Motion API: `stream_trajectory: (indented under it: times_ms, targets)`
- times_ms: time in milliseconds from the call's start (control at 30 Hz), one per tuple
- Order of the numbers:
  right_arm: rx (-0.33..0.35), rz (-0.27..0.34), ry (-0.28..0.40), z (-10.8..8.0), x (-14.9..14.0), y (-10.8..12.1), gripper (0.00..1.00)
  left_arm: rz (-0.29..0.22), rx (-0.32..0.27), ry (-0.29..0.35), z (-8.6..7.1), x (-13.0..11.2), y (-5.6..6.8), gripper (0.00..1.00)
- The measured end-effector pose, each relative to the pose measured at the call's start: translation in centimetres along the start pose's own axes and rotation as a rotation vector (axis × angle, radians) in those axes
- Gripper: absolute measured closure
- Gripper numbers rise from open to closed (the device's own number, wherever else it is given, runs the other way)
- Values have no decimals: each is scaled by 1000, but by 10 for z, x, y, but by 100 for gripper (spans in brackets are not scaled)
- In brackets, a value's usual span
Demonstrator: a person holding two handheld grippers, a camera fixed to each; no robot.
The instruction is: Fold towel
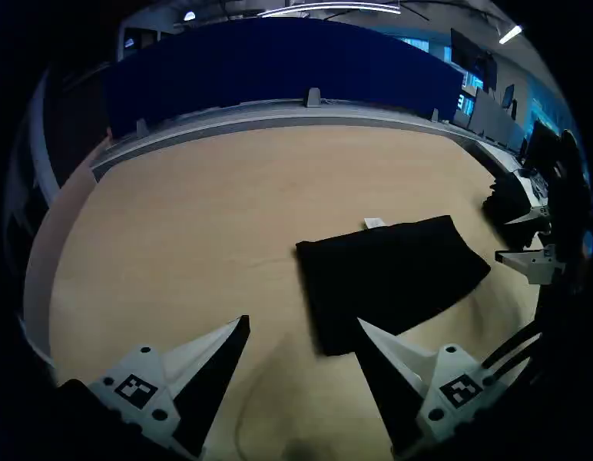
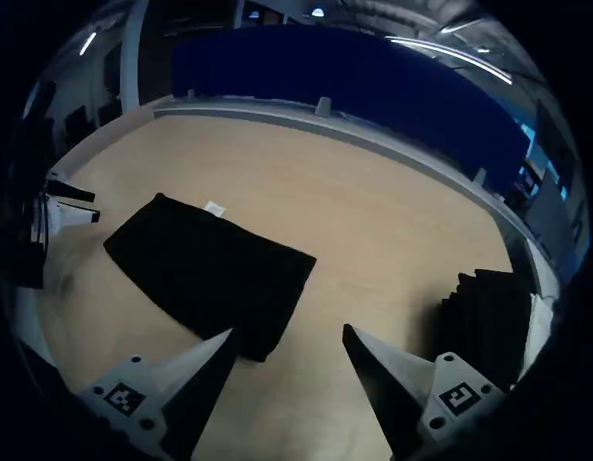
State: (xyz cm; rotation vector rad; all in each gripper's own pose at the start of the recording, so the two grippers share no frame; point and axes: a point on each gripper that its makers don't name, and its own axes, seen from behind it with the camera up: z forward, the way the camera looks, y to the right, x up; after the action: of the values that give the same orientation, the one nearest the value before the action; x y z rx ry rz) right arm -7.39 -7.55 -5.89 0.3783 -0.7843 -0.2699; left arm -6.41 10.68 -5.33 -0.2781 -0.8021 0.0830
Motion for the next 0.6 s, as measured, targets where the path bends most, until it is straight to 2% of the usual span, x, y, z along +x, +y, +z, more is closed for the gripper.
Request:
stream_trajectory:
  times_ms: [167, 367, 500, 600]
  targets:
    - [44, -35, -18, 2, -8, -7, 1, -28, 15, 10, -15, -4, -4, 7]
    - [127, -83, -42, 4, -16, -23, 6, -66, 36, 18, -32, -9, -10, 7]
    - [188, -122, -68, 6, -24, -32, 11, -89, 50, 23, -43, -12, -16, 7]
    - [219, -147, -100, 8, -30, -34, 19, -104, 57, 24, -48, -15, -20, 7]
